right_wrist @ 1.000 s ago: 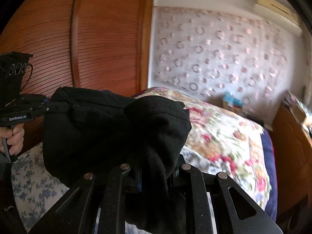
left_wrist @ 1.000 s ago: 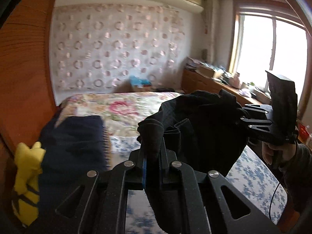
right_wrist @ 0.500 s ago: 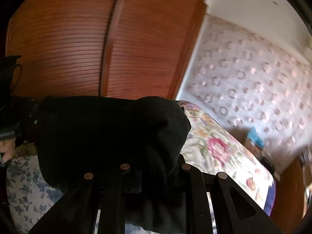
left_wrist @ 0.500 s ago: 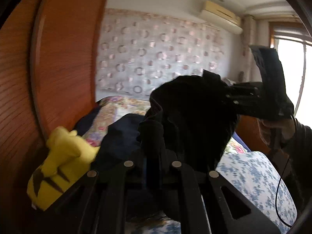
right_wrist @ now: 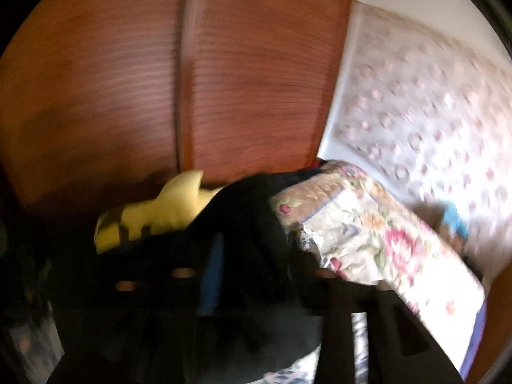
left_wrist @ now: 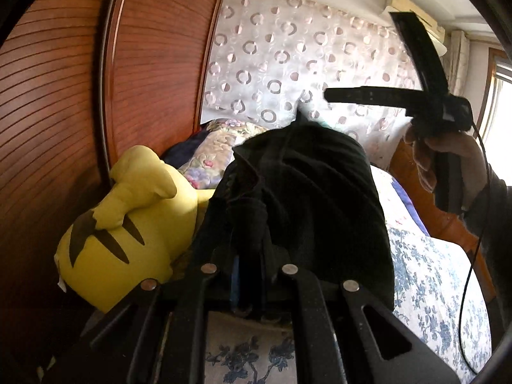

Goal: Fold small clothes
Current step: 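Carry the folded shirt with both grippers onto the stack of folded clothes, then open both grippers and withdraw them from the stacked shirt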

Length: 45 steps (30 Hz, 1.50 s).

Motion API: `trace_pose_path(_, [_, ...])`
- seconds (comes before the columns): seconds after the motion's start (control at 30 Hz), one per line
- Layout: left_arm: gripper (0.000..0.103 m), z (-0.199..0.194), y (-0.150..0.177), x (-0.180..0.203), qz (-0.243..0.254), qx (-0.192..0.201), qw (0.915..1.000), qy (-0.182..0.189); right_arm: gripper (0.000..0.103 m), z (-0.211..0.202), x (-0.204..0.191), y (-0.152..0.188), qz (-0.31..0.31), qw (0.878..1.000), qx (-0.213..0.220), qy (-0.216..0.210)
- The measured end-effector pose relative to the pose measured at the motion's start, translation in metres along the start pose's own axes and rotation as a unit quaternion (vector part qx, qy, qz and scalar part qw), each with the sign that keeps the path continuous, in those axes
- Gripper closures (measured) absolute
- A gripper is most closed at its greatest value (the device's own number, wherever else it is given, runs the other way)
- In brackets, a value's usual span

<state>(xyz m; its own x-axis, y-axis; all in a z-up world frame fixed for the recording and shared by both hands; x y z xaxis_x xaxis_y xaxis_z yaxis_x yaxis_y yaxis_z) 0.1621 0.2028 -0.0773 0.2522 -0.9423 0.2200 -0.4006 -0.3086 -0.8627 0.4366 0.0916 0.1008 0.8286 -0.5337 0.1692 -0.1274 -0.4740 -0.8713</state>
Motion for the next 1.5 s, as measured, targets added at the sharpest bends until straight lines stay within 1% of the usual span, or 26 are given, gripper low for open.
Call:
trace_pose_path(0.03, [0.094,-0.003,0.001,-0.002,0.000,0.000,1.0000,0.000,0.052,-0.002,0.005,0.002,0.009,1.000,0.005,0.005])
trace_pose_path(0.1, [0.094,-0.003,0.001,-0.003,0.000,-0.002,1.0000,0.002,0.052,-0.006,0.010,0.008,0.008,0.999,0.019,0.031])
trace_pose_path(0.13, [0.094,-0.006,0.001,-0.002,0.000,-0.003,1.0000,0.001,0.052,-0.010,0.013,0.012,0.007,0.999,0.023,0.038])
trace_pose_path(0.17, [0.094,-0.006,0.001,-0.004,0.001,-0.004,1.0000,-0.001,0.052,-0.014,0.014,0.018,0.011,0.999,0.025,0.036])
trace_pose_path(0.23, [0.088,-0.009,0.001,-0.005,0.004,-0.002,1.0000,-0.003,0.052,-0.015,0.016,0.031,0.026,1.000,0.014,0.006])
trace_pose_path(0.27, [0.083,-0.013,0.000,-0.004,0.006,0.000,1.0000,-0.007,0.052,-0.013,0.007,0.040,0.029,1.000,0.003,-0.005])
trace_pose_path(0.3, [0.079,-0.015,-0.001,-0.005,0.008,0.002,0.9999,-0.008,0.052,-0.010,0.009,0.047,0.030,0.999,-0.007,-0.011])
trace_pose_path(0.37, [0.058,-0.019,-0.002,-0.004,0.016,0.006,0.9998,-0.005,0.052,0.000,0.007,0.064,0.030,0.999,-0.026,-0.013])
trace_pose_path(0.4, [0.055,-0.023,-0.004,-0.002,0.022,0.008,0.9997,-0.004,0.052,0.009,0.009,0.069,0.036,0.999,-0.036,-0.014])
trace_pose_path(0.43, [0.046,-0.025,-0.005,-0.001,0.028,0.007,0.9996,-0.009,0.052,0.022,0.013,0.071,0.048,0.998,-0.046,-0.018])
trace_pose_path(0.47, [0.035,-0.028,-0.006,0.001,0.037,0.006,0.9992,-0.017,0.051,0.032,0.018,0.075,0.063,0.996,-0.053,-0.019])
trace_pose_path(0.5, [0.031,-0.031,-0.007,0.003,0.043,0.009,0.9989,-0.018,0.051,0.041,0.023,0.077,0.072,0.996,-0.052,-0.016])
trace_pose_path(0.53, [0.025,-0.034,-0.009,0.004,0.047,0.013,0.9986,-0.019,0.050,0.050,0.026,0.073,0.076,0.996,-0.045,-0.012])
trace_pose_path(0.57, [0.021,-0.040,-0.010,0.007,0.053,0.020,0.9982,-0.020,0.050,0.051,0.028,0.074,0.082,0.996,-0.035,-0.008])
trace_pose_path(0.63, [0.019,-0.046,-0.011,0.012,0.063,0.024,0.9975,-0.020,0.050,0.048,0.024,0.073,0.081,0.996,-0.025,-0.001])
trace_pose_path(0.73, [0.013,-0.052,-0.012,0.019,0.072,0.030,0.9969,-0.014,0.049,0.033,0.015,0.077,0.086,0.996,-0.016,0.013])
trace_pose_path(0.87, [0.007,-0.062,-0.009,0.033,0.084,0.037,0.9958,0.001,0.046,-0.014,-0.021,0.093,0.081,0.997,0.002,0.015])
trace_pose_path(0.97, [0.006,-0.067,-0.007,0.044,0.094,0.039,0.9948,0.013,0.035,-0.058,-0.038,0.109,0.077,0.997,0.012,0.023])
trace_pose_path(1.1, [0.004,-0.075,-0.001,0.060,0.102,0.040,0.9934,0.033,0.026,-0.103,-0.053,0.130,0.088,0.995,0.014,0.039])
trace_pose_path(1.13, [0.004,-0.077,0.000,0.064,0.105,0.039,0.9930,0.038,0.022,-0.115,-0.056,0.136,0.093,0.995,0.017,0.043])
trace_pose_path(1.17, [0.004,-0.079,0.003,0.070,0.110,0.037,0.9922,0.046,0.019,-0.129,-0.061,0.143,0.098,0.994,0.019,0.048])
trace_pose_path(1.23, [0.004,-0.080,0.008,0.080,0.118,0.032,0.9909,0.056,0.018,-0.153,-0.068,0.155,0.104,0.992,0.023,0.062])
trace_pose_path(1.27, [0.004,-0.082,0.011,0.087,0.124,0.028,0.9899,0.063,0.017,-0.169,-0.072,0.163,0.107,0.991,0.023,0.080])
trace_pose_path(1.4, [0.004,-0.088,0.023,0.105,0.132,0.022,0.9879,0.078,0.016,-0.211,-0.082,0.185,0.121,0.984,0.030,0.124])
trace_pose_path(1.5, [0.004,-0.096,0.036,0.125,0.147,0.018,0.9852,0.086,0.016,-0.244,-0.093,0.203,0.142,0.979,0.035,0.144])
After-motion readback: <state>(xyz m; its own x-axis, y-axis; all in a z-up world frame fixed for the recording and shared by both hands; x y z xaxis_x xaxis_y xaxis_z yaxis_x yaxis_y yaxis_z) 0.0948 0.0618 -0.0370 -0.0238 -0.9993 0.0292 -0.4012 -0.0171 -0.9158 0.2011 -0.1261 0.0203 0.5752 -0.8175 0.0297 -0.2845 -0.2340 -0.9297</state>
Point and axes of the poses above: each gripper's, at about its wrist camera, not at the fingertips, and z roughly the way its jaws point, x to its right, y to its underside, the point moved 5 cm from there along z, roughly the way its jaws point, and after that the axes turned 6 degrees about x, right-handed, at the moved point
